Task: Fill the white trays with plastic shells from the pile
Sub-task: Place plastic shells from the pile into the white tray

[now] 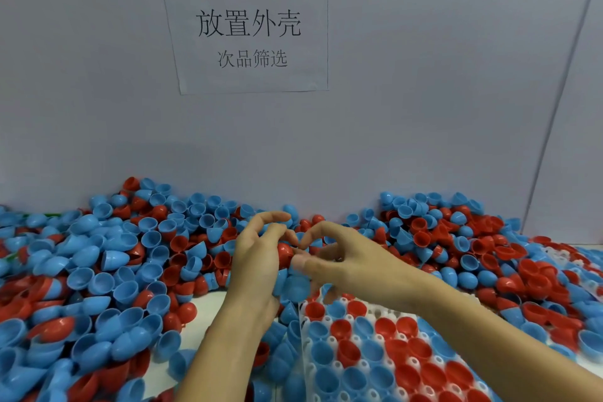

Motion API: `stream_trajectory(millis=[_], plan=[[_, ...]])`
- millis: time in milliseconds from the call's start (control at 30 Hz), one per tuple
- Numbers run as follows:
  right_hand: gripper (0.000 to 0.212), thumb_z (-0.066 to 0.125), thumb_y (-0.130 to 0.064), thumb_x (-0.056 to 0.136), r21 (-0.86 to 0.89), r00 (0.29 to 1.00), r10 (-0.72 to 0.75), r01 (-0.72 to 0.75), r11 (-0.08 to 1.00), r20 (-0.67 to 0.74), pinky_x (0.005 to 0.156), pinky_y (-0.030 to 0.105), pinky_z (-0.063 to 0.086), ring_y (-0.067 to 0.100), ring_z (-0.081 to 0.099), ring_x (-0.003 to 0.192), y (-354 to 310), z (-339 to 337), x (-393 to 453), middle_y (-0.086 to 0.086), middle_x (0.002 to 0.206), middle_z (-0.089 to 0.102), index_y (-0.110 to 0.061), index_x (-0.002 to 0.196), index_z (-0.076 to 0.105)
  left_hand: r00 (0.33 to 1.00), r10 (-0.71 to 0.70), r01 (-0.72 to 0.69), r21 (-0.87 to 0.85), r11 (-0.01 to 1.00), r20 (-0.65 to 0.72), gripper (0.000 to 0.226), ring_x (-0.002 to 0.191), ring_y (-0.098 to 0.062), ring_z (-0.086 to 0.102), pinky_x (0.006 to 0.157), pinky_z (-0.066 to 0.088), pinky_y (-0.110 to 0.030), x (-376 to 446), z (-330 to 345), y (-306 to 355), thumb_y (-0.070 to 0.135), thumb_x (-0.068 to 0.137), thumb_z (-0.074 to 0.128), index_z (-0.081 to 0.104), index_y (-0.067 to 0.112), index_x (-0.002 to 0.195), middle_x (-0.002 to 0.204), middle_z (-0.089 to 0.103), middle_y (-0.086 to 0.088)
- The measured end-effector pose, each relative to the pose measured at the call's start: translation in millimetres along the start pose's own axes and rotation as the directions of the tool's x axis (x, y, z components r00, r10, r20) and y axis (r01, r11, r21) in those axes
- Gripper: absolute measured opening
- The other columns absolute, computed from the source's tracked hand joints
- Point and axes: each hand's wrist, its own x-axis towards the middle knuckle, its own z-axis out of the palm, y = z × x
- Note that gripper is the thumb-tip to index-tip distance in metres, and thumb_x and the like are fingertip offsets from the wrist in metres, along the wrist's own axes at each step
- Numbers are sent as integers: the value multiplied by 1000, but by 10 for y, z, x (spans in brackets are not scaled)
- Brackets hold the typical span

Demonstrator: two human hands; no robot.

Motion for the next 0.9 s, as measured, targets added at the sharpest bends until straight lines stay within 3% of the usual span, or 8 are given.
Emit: stream_trajectory(millis=[167, 367, 500, 633, 800, 867, 900], plan=[[17, 64, -38, 95, 8, 984, -5, 6, 1000, -176, 76, 29, 61, 9, 71, 67, -52, 104, 36, 2, 83, 77, -27, 108, 63, 997, 44, -36, 106, 994, -69, 34, 76, -20, 66, 64, 55, -32, -18, 22, -38, 5, 93, 57, 69, 33, 79, 76, 67, -5], [23, 50, -33, 102, 231, 971, 34, 22, 973, -235, 65, 21, 57, 17, 75, 73, -73, 52, 42, 5, 84, 77, -18, 109, 66, 994, 39, -22, 170, 985, -98, 20, 58, -15, 58, 62, 52, -32, 23, -28, -82, 3, 95, 54, 67, 18, 94, 65, 62, -1], [27, 46, -36, 104, 453, 971, 126, -20, 891, -205, 62, 20, 56, 18, 74, 70, -61, 56, 45, 11, 81, 77, -17, 108, 64, 997, -56, 47, 168, 985, 51, 16, 56, -16, 55, 59, 50, -33, -8, -26, -52, 15, 97, 59, 72, 22, 89, 66, 61, -5], [33, 53, -41, 99, 510, 962, 152, -16, 860, -227, 66, 19, 55, 18, 75, 77, -18, 48, 67, 10, 85, 77, -12, 112, 64, 970, -119, 88, 151, 985, 212, 16, 51, -15, 53, 52, 48, -26, -54, -8, -4, 27, 95, 66, 74, 27, 82, 63, 59, -5], [20, 65, -33, 94, 416, 971, 63, 40, 909, -232, 70, 19, 56, 18, 75, 82, 10, -9, 54, 5, 90, 77, -17, 103, 72, 979, -33, -17, 246, 969, 200, 5, 53, -13, 55, 53, 48, -25, -51, -16, -35, 18, 94, 68, 71, 19, 97, 63, 66, -4], [13, 65, -32, 95, 190, 957, 55, 0, 982, -284, 65, 19, 57, 12, 74, 76, -22, -64, 41, -1, 86, 77, -23, 101, 71, 982, -33, -16, 255, 967, 187, 9, 54, -15, 54, 55, 49, -28, -44, -36, -33, 14, 94, 67, 72, 21, 96, 63, 63, -4], [12, 64, -32, 95, -18, 951, 56, -65, 998, -305, 65, 21, 58, 11, 73, 75, -38, -142, 31, -2, 87, 76, -24, 101, 71, 983, -36, -9, 249, 969, 178, 10, 54, -15, 53, 55, 49, -29, -39, -42, -24, 13, 93, 67, 72, 21, 94, 63, 61, -5]])
